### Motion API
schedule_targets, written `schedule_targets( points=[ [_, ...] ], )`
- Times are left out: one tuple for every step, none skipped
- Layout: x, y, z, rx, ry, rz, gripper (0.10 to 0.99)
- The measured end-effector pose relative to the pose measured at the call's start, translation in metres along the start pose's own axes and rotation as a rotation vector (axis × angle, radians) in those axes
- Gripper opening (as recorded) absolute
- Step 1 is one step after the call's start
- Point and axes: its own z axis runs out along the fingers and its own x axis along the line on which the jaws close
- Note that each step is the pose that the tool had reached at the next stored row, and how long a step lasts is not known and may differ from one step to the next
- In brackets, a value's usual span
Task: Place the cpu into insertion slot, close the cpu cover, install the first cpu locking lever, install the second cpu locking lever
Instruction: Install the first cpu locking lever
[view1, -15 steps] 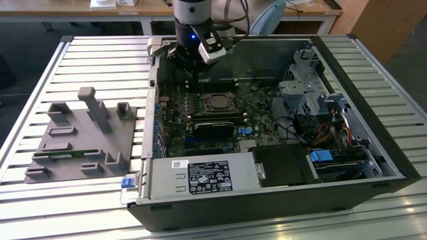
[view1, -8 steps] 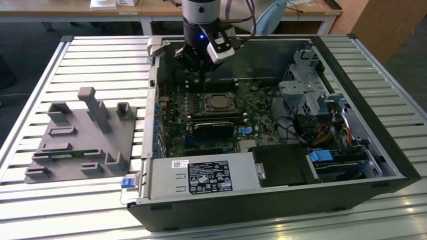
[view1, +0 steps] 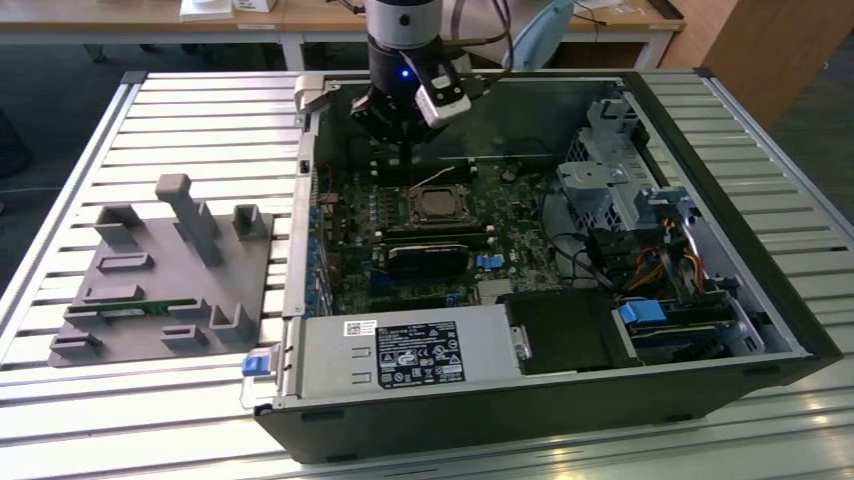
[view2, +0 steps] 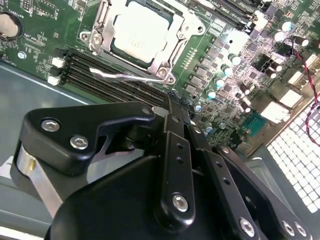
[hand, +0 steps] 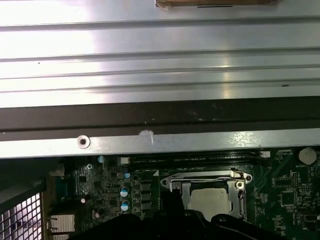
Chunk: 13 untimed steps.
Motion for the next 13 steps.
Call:
schedule_targets(
  points=[
    [-0.0022, 0.0001, 0.0002, 0.000, 0.0000, 0.000, 0.106],
    [-0.0040, 0.0002, 0.0004, 0.000, 0.0001, 0.000, 0.106],
    [-0.0049, 0.0003, 0.0006, 0.000, 0.0001, 0.000, 0.106],
    [-0.0063, 0.0004, 0.0009, 0.000, 0.0001, 0.000, 0.106],
    [-0.0073, 0.0004, 0.0013, -0.001, 0.0001, 0.000, 0.106],
    [-0.0073, 0.0003, 0.0014, -0.010, 0.0009, -0.001, 0.106],
    [-0.0074, 0.0004, 0.0015, -0.023, 0.0017, -0.004, 0.106],
    [-0.0074, 0.0004, 0.0017, -0.034, 0.0025, -0.007, 0.106],
    [-0.0075, 0.0005, 0.0024, -0.037, 0.0021, -0.010, 0.106],
    [-0.0075, 0.0004, 0.0033, -0.037, 0.0020, -0.010, 0.106],
    [-0.0076, 0.0004, 0.0041, -0.037, 0.0020, -0.010, 0.106],
    [-0.0081, 0.0004, 0.0050, -0.036, 0.0020, -0.010, 0.106],
    [-0.0089, 0.0004, 0.0058, -0.036, 0.0020, -0.010, 0.106]
  ],
)
